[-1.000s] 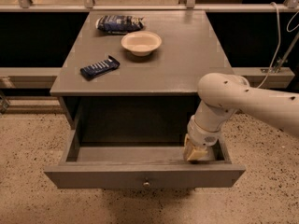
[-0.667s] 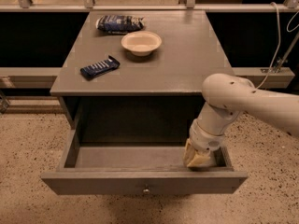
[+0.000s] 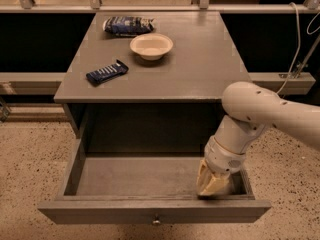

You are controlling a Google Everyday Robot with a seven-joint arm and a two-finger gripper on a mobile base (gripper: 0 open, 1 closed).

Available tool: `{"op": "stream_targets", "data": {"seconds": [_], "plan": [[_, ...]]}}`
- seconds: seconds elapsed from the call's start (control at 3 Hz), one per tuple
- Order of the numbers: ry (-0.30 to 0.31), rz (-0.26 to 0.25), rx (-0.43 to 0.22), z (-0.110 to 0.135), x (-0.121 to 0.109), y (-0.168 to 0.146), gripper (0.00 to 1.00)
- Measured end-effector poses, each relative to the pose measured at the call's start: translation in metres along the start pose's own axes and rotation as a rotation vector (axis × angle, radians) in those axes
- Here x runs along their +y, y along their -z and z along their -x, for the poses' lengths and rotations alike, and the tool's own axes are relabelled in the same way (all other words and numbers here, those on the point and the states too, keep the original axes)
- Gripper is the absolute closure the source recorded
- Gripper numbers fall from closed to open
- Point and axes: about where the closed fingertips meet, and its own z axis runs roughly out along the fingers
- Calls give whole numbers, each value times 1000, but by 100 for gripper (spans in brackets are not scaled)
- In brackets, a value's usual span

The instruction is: Open top drawer

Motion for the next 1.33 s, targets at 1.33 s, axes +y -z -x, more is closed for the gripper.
{"op": "stream_targets", "data": {"seconds": [1.33], "plan": [[-63,-424,-221,5,3,97,81]]}}
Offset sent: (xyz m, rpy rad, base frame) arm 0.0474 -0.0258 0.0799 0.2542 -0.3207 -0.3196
